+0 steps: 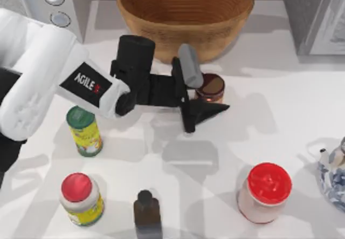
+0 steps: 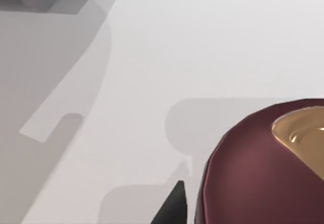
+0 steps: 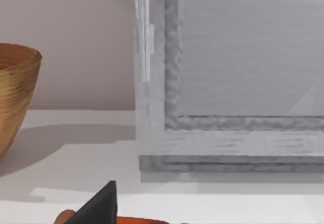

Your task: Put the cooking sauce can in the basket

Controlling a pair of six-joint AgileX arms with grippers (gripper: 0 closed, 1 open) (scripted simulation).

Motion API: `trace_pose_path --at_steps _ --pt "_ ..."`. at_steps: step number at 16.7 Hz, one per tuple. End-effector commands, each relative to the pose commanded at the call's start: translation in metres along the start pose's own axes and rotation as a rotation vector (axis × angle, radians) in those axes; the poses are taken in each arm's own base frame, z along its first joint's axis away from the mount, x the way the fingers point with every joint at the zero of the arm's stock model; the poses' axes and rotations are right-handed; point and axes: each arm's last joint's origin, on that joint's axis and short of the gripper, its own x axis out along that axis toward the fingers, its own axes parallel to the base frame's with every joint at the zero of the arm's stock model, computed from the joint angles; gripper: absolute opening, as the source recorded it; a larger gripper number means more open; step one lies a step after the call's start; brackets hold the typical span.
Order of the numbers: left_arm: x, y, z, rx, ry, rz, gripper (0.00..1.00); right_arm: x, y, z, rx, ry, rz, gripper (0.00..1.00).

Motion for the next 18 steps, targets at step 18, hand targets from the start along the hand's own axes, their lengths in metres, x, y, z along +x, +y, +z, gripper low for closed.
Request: trace_pose_path --at_steps 18 --pt "-0.082 -0.037 0.048 0.006 0.004 0.012 0.0 0.0 0.0 0.0 0.0 0.0 0.0 1.0"
